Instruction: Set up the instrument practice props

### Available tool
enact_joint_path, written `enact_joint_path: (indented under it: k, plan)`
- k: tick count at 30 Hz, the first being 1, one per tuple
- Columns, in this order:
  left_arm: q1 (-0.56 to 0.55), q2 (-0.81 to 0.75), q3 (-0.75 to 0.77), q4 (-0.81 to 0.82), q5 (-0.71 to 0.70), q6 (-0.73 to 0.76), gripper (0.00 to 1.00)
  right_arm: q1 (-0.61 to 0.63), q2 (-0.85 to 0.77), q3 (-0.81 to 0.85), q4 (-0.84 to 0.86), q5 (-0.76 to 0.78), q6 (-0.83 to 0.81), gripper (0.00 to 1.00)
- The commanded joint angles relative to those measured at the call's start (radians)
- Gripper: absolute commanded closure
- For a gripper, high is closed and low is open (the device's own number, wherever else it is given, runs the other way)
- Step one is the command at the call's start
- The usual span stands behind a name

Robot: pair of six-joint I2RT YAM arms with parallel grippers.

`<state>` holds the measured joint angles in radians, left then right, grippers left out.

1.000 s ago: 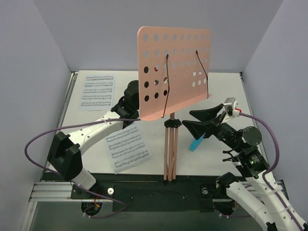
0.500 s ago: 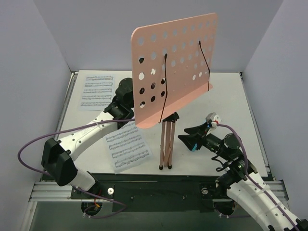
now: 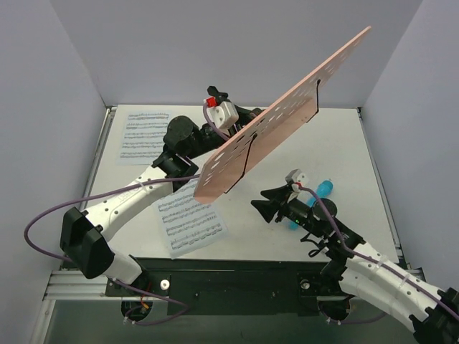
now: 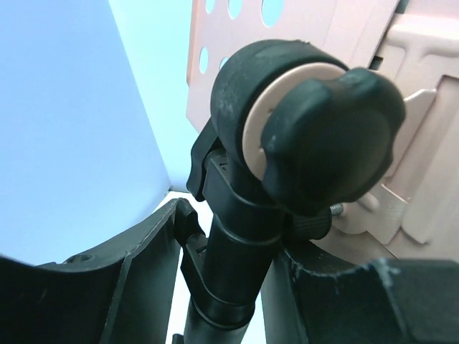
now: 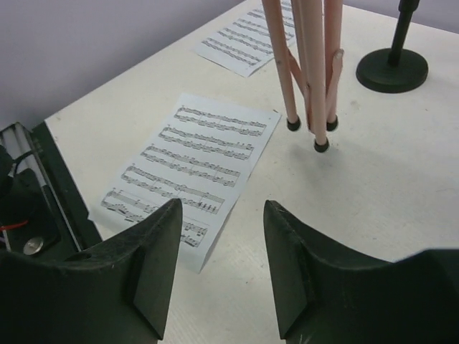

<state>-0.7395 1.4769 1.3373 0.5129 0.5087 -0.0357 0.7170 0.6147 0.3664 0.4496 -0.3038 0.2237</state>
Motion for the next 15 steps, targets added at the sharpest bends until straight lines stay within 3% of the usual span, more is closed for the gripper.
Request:
enact_joint_path:
  k: [1,9,15]
  plan:
    - [0.008,-0.138,0.031,0.28,-0.099,-0.009,1.0,0.061,0.129,-0.03,0.259,0.236,-0.115,0.55]
    - [0.028,-0.164,-0.036,0.318,-0.226,-0.101,1.0,0.062,0.319,-0.006,0.451,0.331,-0.159,0.55]
    - [0.037,-0.152,-0.052,0.406,-0.246,-0.191,1.0,0.064,0.382,0.0,0.603,0.27,-0.135,0.55]
